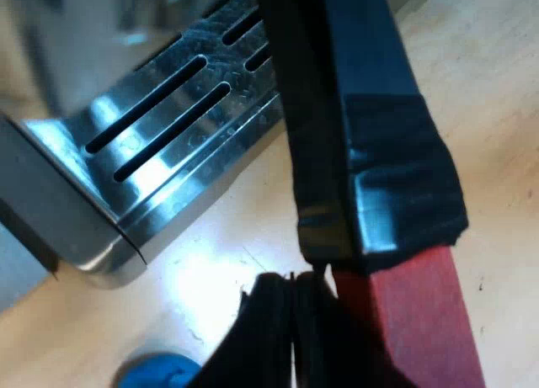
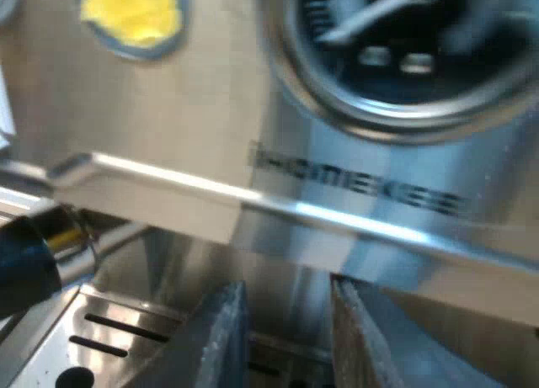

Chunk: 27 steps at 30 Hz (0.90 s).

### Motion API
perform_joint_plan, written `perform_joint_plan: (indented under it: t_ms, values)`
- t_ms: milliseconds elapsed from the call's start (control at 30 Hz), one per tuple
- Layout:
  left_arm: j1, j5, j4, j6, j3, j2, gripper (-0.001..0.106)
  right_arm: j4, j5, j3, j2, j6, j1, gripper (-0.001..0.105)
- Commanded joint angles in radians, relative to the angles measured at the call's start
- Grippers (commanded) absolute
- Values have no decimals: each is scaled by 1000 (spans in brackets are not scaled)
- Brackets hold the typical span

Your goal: Put the handle in the coffee machine

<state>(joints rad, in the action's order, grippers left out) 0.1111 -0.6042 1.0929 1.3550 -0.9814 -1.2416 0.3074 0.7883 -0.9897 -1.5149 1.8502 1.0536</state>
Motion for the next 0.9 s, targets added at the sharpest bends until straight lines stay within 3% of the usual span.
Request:
perform_joint_plan:
  t_ms: [33, 267, 433, 533, 667, 767, 833, 900]
  values:
    - [14, -51, 10, 17, -2, 10, 0, 37, 14, 45, 113, 8, -7, 29]
    - [14, -43, -31, 56, 11, 48, 0, -106, -6, 97, 265, 8, -7, 29]
    - [14, -46, -34, 85, 35, 59, 0, -217, -95, 97, 368, 8, -7, 29]
    - [14, -46, -46, 85, 64, 68, 0, -296, -160, 97, 427, -2, -7, 30]
    - [14, -46, -51, 109, 91, 84, 0, -404, -322, 97, 513, -86, -7, 30]
    - [14, -46, -57, 111, 94, 96, 0, -479, -379, 97, 554, -102, -1, 30]
    - [14, -46, -68, 123, 94, 100, 0, -524, -391, 97, 577, -105, -1, 38]
    - [14, -46, -73, 130, 94, 101, 0, -558, -408, 97, 597, -129, -1, 55]
